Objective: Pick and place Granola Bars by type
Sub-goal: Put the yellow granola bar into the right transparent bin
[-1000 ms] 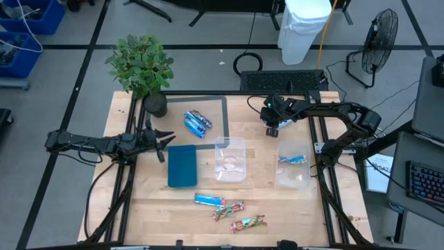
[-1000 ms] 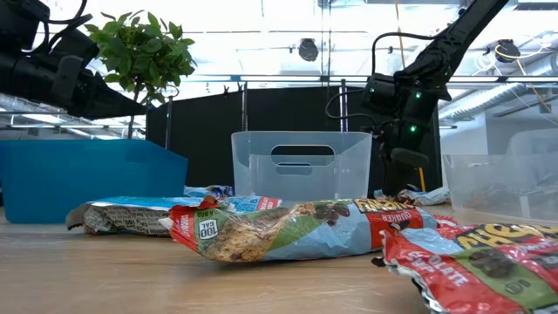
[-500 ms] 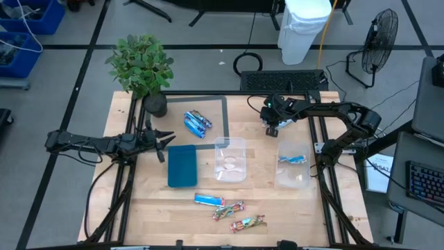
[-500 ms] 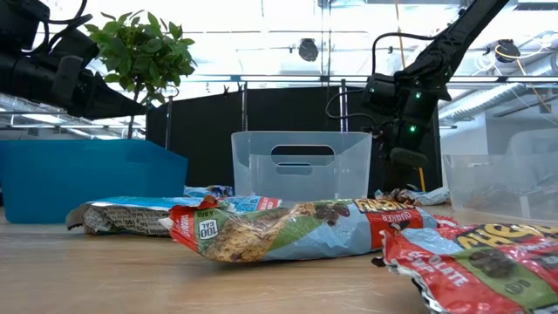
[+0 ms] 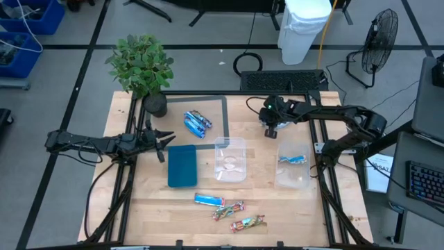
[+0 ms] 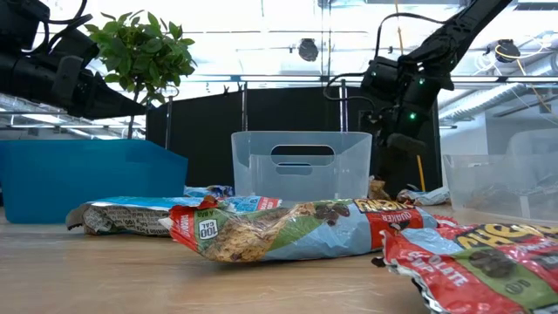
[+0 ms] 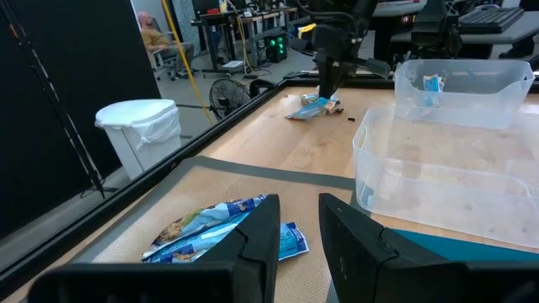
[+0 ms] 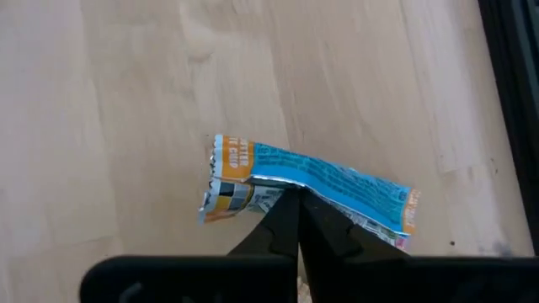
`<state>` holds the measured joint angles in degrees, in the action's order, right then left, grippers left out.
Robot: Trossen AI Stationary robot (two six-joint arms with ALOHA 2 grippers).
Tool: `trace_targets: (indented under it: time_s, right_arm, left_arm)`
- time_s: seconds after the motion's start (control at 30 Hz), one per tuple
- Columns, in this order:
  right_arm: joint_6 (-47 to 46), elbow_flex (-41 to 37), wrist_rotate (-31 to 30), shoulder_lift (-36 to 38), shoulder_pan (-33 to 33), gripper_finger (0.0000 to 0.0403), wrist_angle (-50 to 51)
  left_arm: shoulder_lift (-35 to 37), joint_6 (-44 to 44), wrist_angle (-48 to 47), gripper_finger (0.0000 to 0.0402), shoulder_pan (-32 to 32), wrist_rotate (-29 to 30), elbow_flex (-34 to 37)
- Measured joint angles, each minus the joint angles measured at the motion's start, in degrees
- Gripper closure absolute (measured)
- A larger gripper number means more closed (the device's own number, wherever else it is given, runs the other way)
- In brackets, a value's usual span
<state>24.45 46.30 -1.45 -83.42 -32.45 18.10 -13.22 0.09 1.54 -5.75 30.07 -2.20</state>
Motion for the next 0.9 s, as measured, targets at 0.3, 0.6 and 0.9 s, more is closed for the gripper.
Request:
trace_targets:
  time_s: [0.3,0.6,0.9]
  right_arm:
    - [0.0,0.0,-1.7,2.8,2.2,0.0403,-1.0]
    - [-1.9,0.0,-1.2,9.0,4.5,0.0403,-1.7]
    - [0.9,0.0,4.1,6.4,4.5,0.0330,-1.4]
  left_arm:
    - [0.0,0.0,0.0,0.0309,0.0,0.0,0.0]
    - [0.0,-0.1,0.0,0.0309,0.0,0.0,0.0]
    - [0.0,-0.1,0.1,0.0309,0.0,0.0,0.0]
